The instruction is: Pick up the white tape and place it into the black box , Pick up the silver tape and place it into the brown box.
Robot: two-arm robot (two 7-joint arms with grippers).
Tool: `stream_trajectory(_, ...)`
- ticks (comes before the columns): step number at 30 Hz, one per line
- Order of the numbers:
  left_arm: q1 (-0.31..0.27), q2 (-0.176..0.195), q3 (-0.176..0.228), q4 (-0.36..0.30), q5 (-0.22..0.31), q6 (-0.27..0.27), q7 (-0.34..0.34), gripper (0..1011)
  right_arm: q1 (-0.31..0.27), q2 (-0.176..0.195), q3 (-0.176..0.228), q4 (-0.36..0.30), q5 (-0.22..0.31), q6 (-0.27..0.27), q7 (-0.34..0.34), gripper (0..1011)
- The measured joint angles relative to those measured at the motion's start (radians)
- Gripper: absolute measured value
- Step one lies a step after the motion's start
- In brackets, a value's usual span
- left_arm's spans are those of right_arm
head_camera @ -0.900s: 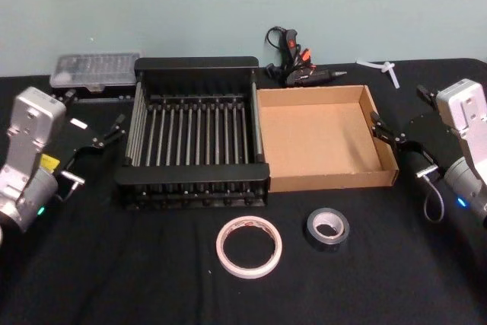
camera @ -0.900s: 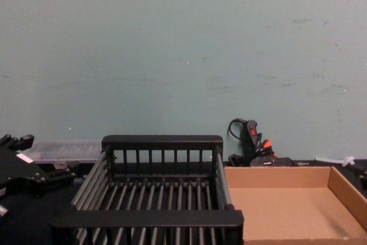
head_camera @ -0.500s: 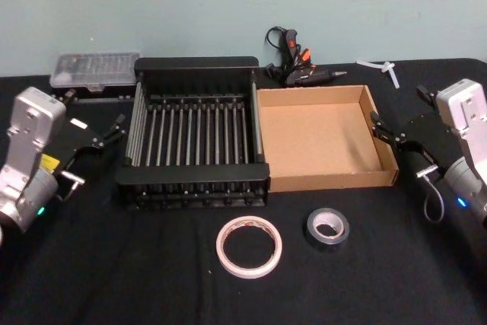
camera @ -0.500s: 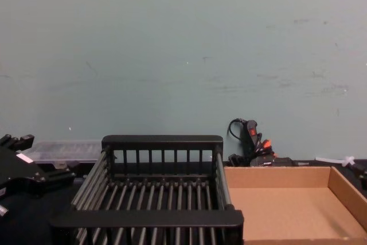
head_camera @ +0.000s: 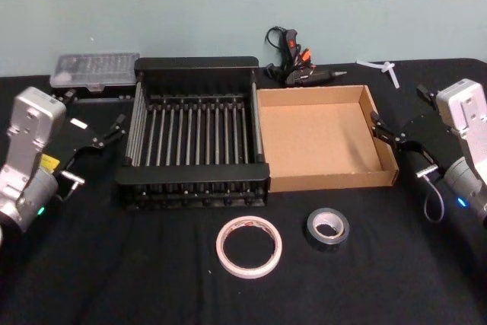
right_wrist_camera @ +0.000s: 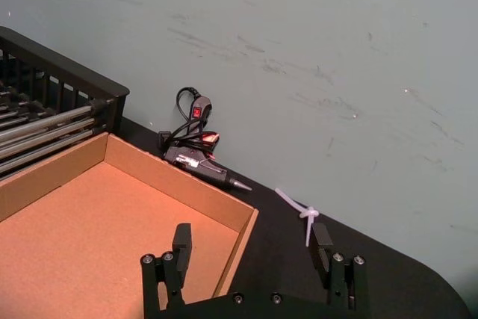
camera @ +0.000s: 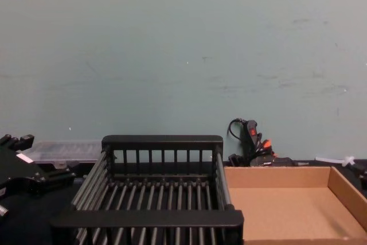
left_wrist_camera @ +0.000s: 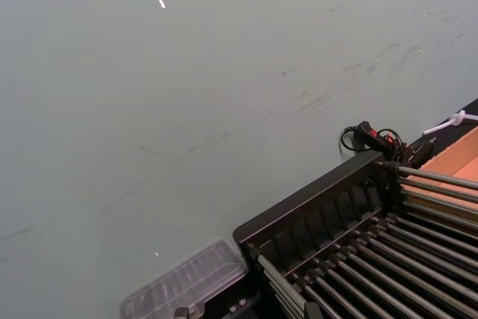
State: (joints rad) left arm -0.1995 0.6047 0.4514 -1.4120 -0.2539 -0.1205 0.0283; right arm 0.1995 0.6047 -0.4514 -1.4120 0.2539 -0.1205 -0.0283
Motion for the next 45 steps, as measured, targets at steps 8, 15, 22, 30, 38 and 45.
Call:
stream_trajectory(8,0.000,0.000,0.000,0.000,0.000,0.000,0.000,1001,0.000,0.000,0.000,0.000,0.000,0.000,0.000,1002)
stream_trajectory(15,0.000,0.000,0.000,0.000,0.000,0.000,0.000,1001,0.000,0.000,0.000,0.000,0.000,0.000,0.000,1002)
stream_trajectory(22,0.000,0.000,0.000,0.000,0.000,0.000,0.000,1001,-0.003,-0.001,0.004,-0.002,0.000,0.000,0.002,1002)
stream_trajectory(30,0.000,0.000,0.000,0.000,0.000,0.000,0.000,1002,-0.024,-0.007,0.032,-0.034,0.008,0.015,0.027,1002)
stream_trajectory(38,0.000,0.000,0.000,0.000,0.000,0.000,0.000,1001,-0.059,-0.001,0.064,-0.097,0.039,0.069,0.059,1002)
stream_trajectory(45,0.000,0.000,0.000,0.000,0.000,0.000,0.000,1001,-0.109,0.013,0.100,-0.194,0.085,0.158,0.090,1002)
